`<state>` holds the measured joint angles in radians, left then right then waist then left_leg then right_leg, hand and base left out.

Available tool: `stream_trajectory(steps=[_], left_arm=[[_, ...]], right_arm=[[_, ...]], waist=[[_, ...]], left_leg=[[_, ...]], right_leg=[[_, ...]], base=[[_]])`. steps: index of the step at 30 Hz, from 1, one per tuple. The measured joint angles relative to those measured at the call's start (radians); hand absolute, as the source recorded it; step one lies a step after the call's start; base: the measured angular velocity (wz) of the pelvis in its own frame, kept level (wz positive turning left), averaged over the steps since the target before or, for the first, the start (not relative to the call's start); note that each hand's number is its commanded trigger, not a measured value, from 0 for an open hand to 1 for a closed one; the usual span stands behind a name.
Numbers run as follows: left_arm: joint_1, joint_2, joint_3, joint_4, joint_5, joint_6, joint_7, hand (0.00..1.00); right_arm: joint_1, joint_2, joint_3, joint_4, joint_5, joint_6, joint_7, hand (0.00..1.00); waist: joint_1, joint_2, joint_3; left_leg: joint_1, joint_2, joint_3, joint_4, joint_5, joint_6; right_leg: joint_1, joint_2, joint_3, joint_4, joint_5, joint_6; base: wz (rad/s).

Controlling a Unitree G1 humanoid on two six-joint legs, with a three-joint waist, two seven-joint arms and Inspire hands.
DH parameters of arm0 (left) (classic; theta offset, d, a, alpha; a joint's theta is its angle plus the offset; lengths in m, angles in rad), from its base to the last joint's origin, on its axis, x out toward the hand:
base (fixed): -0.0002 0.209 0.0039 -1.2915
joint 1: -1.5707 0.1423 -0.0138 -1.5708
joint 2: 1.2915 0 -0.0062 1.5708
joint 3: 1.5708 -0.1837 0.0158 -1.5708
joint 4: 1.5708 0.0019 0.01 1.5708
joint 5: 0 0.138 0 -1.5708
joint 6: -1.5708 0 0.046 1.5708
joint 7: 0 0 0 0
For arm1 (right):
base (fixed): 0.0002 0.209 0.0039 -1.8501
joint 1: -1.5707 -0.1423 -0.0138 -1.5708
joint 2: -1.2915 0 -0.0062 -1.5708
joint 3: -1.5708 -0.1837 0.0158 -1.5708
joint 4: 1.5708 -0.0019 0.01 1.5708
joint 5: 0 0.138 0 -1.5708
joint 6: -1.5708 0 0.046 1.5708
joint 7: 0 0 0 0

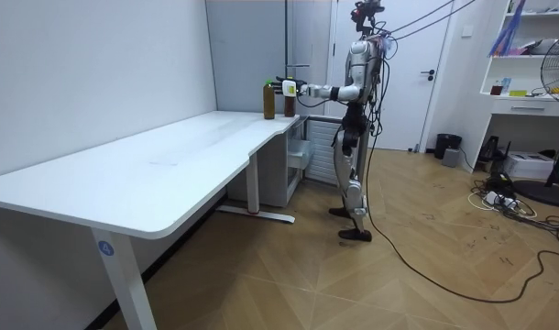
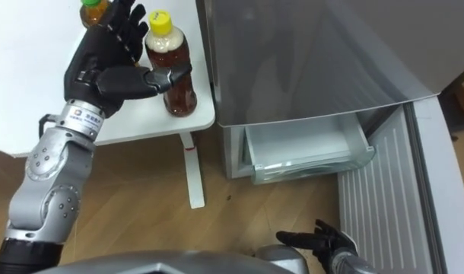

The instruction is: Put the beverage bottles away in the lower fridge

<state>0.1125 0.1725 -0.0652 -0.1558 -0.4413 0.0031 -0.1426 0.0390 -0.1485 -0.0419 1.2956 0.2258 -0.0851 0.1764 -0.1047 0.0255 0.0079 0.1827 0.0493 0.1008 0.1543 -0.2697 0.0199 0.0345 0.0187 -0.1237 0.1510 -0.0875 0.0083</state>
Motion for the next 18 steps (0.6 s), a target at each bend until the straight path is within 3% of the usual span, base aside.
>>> stream_trajectory(steps=[18], left_arm=[[0.0,0.0,0.002,0.068,0.001,0.002,-0.024,0.0]], right_arm=[[-0.001,0.001,0.0,0.0,0.002,0.002,0.011,0.0]], waist=[[0.002,-0.01,0.0059]], left_leg=[[0.001,-0.002,0.003,0.0,0.0,0.0]], right_leg=[[-0.002,0.001,0.008,-0.001,0.0,0.0]], base=[[-0.01]])
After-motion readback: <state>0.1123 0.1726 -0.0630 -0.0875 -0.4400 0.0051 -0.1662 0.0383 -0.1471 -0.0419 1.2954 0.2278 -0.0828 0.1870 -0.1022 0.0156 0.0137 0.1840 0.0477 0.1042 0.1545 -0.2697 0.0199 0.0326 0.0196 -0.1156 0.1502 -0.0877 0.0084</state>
